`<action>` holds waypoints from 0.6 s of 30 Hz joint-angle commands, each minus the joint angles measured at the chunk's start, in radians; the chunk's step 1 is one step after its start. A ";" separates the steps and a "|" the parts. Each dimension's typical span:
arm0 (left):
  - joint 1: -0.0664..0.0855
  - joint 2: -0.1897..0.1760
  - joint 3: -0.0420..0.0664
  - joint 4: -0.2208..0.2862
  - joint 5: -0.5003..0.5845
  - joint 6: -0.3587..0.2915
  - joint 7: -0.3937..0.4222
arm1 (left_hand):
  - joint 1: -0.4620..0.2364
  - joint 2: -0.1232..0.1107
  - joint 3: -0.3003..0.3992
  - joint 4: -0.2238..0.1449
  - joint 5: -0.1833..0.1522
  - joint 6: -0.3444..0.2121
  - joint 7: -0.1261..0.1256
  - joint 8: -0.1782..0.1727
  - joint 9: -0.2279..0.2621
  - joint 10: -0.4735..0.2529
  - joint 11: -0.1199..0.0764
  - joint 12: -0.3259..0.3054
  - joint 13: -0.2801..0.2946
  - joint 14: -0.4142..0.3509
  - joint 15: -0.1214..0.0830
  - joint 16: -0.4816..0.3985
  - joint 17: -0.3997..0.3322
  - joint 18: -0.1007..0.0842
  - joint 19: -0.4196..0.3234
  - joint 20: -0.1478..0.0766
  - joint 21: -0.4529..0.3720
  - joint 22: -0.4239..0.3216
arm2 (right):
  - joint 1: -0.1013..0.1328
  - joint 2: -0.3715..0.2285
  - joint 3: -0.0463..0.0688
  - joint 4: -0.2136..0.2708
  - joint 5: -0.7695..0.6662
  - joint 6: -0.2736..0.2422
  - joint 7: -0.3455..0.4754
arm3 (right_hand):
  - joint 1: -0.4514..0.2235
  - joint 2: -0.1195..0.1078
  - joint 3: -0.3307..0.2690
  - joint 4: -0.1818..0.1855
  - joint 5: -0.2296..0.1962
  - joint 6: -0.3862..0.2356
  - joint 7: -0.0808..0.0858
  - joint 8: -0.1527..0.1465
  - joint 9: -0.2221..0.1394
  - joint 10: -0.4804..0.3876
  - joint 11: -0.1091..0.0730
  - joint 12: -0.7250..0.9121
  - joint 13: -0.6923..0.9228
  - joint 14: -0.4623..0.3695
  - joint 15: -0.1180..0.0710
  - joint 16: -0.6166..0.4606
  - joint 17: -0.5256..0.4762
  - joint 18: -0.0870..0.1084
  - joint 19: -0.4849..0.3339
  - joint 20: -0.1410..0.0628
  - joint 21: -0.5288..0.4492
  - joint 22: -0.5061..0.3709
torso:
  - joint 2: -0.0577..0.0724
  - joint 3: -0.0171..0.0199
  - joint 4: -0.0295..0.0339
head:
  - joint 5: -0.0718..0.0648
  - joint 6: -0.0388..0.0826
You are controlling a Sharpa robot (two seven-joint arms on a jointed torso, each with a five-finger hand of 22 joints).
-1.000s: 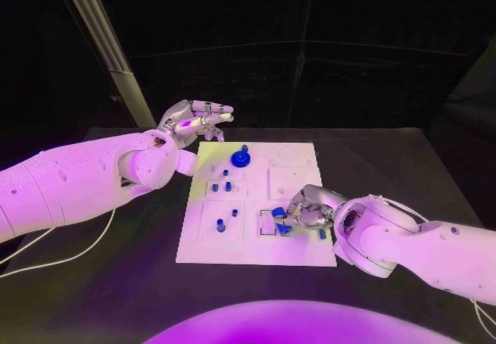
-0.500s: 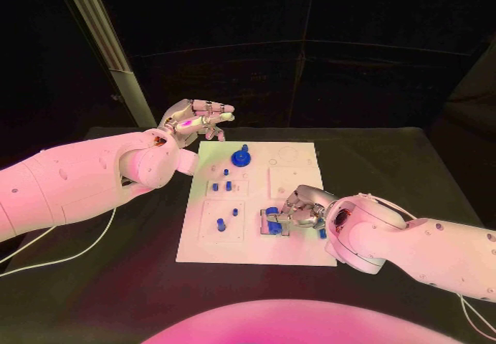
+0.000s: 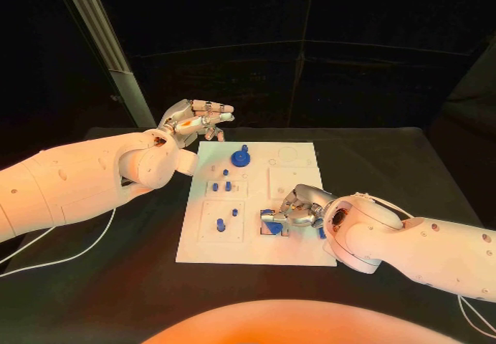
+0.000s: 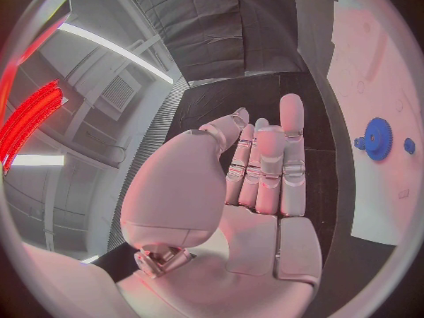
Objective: Assemble the parts on the task board
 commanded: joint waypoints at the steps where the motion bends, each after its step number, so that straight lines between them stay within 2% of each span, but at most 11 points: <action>1: 0.002 0.000 0.001 0.002 0.003 0.012 0.003 | -0.002 0.003 -0.001 -0.005 0.006 -0.009 0.001 0.003 0.002 -0.006 -0.001 0.002 0.000 -0.006 0.000 -0.002 -0.001 0.006 -0.005 0.004 -0.006 -0.002 | 0.002 -0.003 0.000 0.006 -0.025 0.020 0.002 | 0.074 0.027 0.036 -0.023 0.053 0.009 -0.005 0.000 0.007 0.000 -0.003 -0.002 0.006 0.077 -0.001 -0.005 0.136 -0.018 -0.005 -0.001 -0.003 0.004 | 0.000 0.0000 -0.0007 | -0.002 -0.003; 2: 0.002 0.000 0.001 0.002 0.003 0.012 0.003 | -0.002 0.003 -0.001 -0.005 0.006 -0.009 0.001 0.003 0.002 -0.006 -0.001 0.002 0.000 -0.006 0.000 -0.002 -0.001 0.006 -0.005 0.004 -0.006 -0.002 | 0.002 -0.004 0.000 0.008 -0.025 0.024 0.005 | 0.098 0.034 0.041 -0.029 0.076 0.013 -0.007 0.002 0.010 0.002 -0.005 -0.001 0.008 0.078 -0.002 -0.005 0.136 -0.019 -0.004 -0.002 -0.002 0.006 | 0.000 0.0002 -0.0007 | -0.002 -0.003; 7: 0.002 -0.001 0.001 0.002 0.003 0.012 0.001 | -0.002 0.003 -0.001 -0.005 0.006 -0.009 0.001 0.003 0.002 -0.006 -0.001 0.002 0.000 -0.006 0.000 -0.002 -0.001 0.006 -0.005 0.004 -0.006 -0.002 | 0.001 -0.012 0.000 0.022 -0.019 0.052 0.048 | 0.191 0.058 0.055 -0.068 0.115 0.037 -0.016 0.013 0.025 0.016 -0.013 0.017 0.025 0.080 -0.008 -0.002 0.144 -0.022 0.003 -0.006 0.006 0.023 | 0.001 0.0008 0.0002 | -0.001 -0.006; 11: 0.002 -0.002 0.001 0.001 0.003 0.012 0.001 | -0.002 0.003 -0.001 -0.005 0.006 -0.009 0.001 0.003 0.002 -0.006 -0.001 0.002 0.000 -0.006 0.000 -0.002 -0.001 0.006 -0.005 0.004 -0.006 -0.002 | 0.001 -0.015 0.000 0.030 -0.004 0.063 0.071 | 0.168 0.074 0.035 -0.042 0.115 0.050 -0.022 0.016 0.032 0.023 -0.018 0.025 0.034 0.081 -0.012 0.000 0.148 -0.023 0.005 -0.010 0.009 0.029 | -0.001 0.0007 -0.0018 | 0.000 -0.006; 18: 0.002 -0.001 0.000 0.001 0.003 0.012 0.000 | -0.002 0.003 -0.001 -0.005 0.006 -0.009 0.001 0.003 0.002 -0.006 -0.001 0.002 0.000 -0.006 0.000 -0.002 -0.001 0.006 -0.005 0.004 -0.006 -0.002 | 0.001 -0.020 0.000 0.041 0.005 0.065 0.090 | 0.149 0.082 0.013 -0.018 0.121 0.054 -0.024 0.013 0.037 0.026 -0.020 0.026 0.037 0.081 -0.014 0.001 0.150 -0.023 0.005 -0.013 0.009 0.031 | -0.001 0.0005 -0.0003 | -0.002 -0.006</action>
